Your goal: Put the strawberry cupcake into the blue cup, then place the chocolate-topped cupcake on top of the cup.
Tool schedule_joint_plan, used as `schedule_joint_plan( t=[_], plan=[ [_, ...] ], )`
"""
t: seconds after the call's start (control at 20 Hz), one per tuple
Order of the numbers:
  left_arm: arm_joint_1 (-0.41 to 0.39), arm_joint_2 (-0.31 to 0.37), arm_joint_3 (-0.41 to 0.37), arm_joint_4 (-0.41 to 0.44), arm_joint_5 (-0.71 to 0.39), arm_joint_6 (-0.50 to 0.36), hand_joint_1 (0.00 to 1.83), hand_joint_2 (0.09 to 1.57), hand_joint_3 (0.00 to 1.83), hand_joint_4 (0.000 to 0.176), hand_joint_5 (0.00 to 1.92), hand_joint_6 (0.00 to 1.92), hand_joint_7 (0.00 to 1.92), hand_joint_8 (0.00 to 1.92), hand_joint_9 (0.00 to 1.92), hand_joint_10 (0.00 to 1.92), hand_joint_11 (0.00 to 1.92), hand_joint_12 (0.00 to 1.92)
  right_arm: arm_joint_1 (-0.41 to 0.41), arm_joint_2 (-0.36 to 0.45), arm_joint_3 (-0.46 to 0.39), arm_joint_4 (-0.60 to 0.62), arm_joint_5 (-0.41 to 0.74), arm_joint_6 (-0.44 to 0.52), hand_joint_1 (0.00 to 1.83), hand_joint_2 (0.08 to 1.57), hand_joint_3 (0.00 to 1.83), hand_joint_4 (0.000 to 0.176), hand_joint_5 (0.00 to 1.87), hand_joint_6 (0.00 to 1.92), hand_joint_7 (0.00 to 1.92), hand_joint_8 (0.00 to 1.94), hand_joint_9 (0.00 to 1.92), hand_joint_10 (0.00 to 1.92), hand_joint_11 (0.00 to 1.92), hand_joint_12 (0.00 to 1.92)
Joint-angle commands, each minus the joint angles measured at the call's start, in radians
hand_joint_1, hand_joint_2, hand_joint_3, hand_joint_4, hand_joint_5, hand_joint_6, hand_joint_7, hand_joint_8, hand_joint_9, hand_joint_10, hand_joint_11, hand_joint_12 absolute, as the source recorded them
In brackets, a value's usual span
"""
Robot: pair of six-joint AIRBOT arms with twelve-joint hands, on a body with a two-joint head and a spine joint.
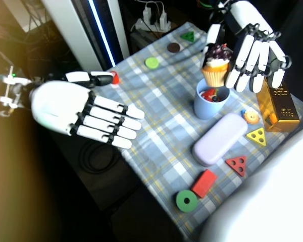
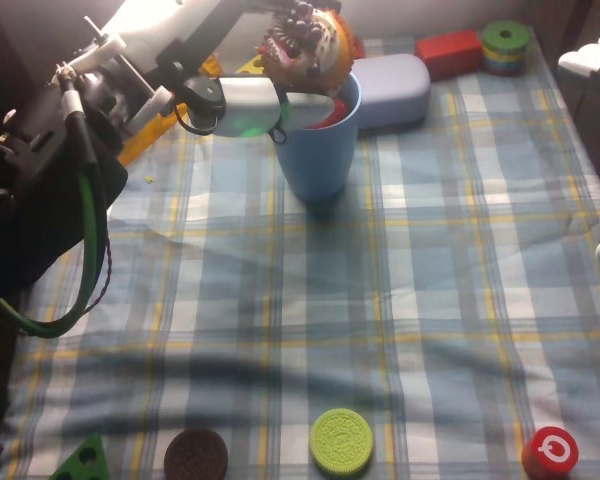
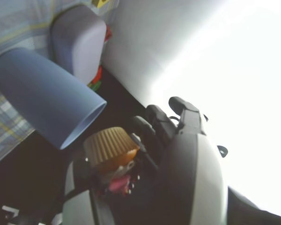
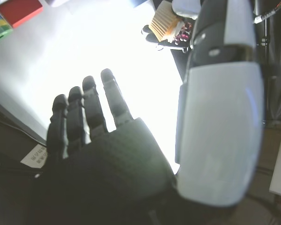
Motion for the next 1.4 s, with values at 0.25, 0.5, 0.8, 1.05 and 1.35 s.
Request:
schedule_joint_plan(
  t=[0.25, 0.5, 0.8, 1.05, 1.35],
  plan=[
    [-0.009, 0.002, 0.008, 0.017, -0.123, -0.019, 0.99, 0.95, 0.00, 0.043, 0.83, 0.00, 0.74, 0.00, 0.51, 0.00, 0.00, 0.60, 0.003, -0.005, 0.006, 0.028, 0.121, 0.005, 0.17, 0.81, 0.00, 0.009, 0.01, 0.00, 0.06, 0.01, 0.01, 0.00, 0.00, 0.00],
    [-0.007, 0.001, 0.008, 0.016, -0.122, -0.020, 0.93, 0.95, 0.00, 0.039, 0.78, 0.00, 0.74, 0.00, 0.50, 0.00, 0.00, 0.55, 0.003, -0.006, 0.006, 0.028, 0.121, 0.005, 0.18, 0.80, 0.00, 0.012, 0.02, 0.01, 0.08, 0.01, 0.02, 0.01, 0.02, 0.01],
    [-0.006, 0.002, 0.008, 0.016, -0.119, -0.020, 0.89, 0.94, 0.00, 0.039, 0.76, 0.00, 0.74, 0.00, 0.55, 0.01, 0.00, 0.61, 0.003, -0.009, 0.008, 0.028, 0.121, 0.005, 0.20, 0.80, 0.00, 0.031, 0.01, 0.00, 0.08, 0.01, 0.01, 0.00, 0.00, 0.00],
    [-0.005, 0.002, 0.008, 0.016, -0.119, -0.020, 0.89, 0.94, 0.00, 0.010, 0.70, 0.00, 0.70, 0.00, 0.56, 0.00, 0.00, 0.72, 0.001, -0.011, 0.008, 0.028, 0.121, 0.005, 0.19, 0.79, 0.00, 0.034, 0.01, 0.00, 0.08, 0.00, 0.01, 0.00, 0.00, 0.00],
    [-0.004, 0.002, 0.008, 0.016, -0.119, -0.020, 0.81, 0.94, 0.00, 0.032, 0.51, 0.00, 0.52, 0.00, 0.44, 0.00, 0.00, 0.60, 0.001, -0.012, 0.008, 0.028, 0.121, 0.005, 0.20, 0.79, 0.00, 0.044, 0.01, 0.00, 0.07, 0.00, 0.01, 0.00, 0.04, 0.02]
  ],
)
